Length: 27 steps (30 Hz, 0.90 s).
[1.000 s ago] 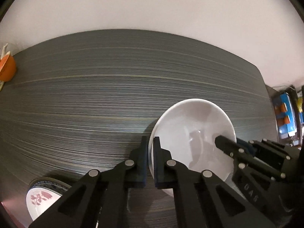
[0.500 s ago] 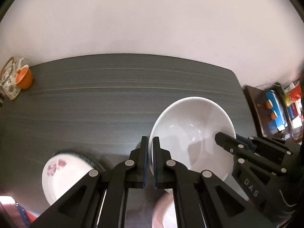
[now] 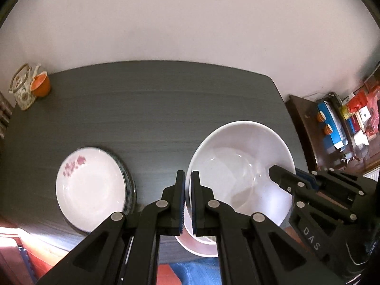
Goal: Organize plates and bowls
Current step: 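Lower the 'Dog' bowl into the nested bowls and open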
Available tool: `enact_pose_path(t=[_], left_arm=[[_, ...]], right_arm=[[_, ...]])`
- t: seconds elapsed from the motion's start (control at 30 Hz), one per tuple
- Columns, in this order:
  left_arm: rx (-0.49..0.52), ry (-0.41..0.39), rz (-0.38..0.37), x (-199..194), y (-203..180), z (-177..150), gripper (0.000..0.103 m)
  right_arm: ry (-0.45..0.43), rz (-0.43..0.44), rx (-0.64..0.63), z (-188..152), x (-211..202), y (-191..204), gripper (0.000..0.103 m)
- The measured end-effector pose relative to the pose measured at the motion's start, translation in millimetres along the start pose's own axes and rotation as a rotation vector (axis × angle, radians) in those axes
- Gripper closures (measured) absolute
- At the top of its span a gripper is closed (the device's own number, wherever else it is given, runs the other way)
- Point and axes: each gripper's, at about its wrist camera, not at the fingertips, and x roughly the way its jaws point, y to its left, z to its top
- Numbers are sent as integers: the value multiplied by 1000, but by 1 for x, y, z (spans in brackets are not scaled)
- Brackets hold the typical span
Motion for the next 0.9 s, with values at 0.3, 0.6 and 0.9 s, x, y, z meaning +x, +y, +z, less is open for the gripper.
enact_pose_path(t=[0.3, 0.6, 0.9], left_arm=[[7, 19, 1, 3, -13, -25, 100], [12, 47, 23, 29, -14, -43, 99], [21, 65, 32, 44, -14, -48, 99]], right_arm=[[20, 10, 25, -45, 7, -8, 96], [56, 16, 27, -69, 35, -2, 94], [83, 25, 37, -75, 54, -6, 94]])
